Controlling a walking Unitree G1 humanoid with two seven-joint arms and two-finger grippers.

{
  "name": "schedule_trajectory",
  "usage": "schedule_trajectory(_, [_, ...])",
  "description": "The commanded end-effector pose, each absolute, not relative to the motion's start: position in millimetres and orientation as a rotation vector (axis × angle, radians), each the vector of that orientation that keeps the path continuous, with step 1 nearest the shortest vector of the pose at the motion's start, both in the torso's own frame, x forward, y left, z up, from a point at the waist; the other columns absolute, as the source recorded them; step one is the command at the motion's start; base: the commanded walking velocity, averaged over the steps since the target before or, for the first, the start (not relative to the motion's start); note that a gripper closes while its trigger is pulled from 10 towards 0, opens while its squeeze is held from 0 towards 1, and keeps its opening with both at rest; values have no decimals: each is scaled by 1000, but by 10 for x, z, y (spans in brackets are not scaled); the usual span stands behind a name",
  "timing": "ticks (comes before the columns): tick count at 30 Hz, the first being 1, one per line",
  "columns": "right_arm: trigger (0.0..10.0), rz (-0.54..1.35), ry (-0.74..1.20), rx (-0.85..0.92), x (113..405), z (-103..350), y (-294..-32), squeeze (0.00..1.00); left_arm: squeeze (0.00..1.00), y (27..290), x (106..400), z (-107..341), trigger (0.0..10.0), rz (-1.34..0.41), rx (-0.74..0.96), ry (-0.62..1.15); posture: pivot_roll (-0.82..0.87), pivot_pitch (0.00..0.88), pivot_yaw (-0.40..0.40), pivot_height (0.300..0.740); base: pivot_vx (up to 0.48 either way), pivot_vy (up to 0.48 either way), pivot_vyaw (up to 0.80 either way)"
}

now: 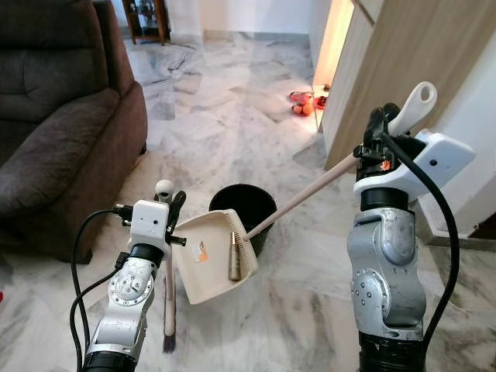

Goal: Sweep floor

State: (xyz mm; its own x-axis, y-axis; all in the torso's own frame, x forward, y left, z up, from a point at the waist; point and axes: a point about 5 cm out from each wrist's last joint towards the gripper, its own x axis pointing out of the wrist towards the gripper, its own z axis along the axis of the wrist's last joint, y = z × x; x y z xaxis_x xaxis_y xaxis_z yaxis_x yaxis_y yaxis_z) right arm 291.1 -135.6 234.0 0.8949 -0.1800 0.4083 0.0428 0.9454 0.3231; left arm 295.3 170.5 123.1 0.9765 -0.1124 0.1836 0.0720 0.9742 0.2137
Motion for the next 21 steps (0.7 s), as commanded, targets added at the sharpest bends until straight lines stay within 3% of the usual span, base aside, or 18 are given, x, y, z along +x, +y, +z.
schedule_trajectory(1, [10000,-89,-520,333,2887,2489,-1314,0,0,1707,2965,1340,10000,-94,220,-252,1,46,1,740,326,0,0])
schedule_trajectory(21, [10000,-67,-511,339,2897,2483,-1285,0,0,1701,2971,1348,10000,-93,221,-256,6,48,-2,740,332,0,65])
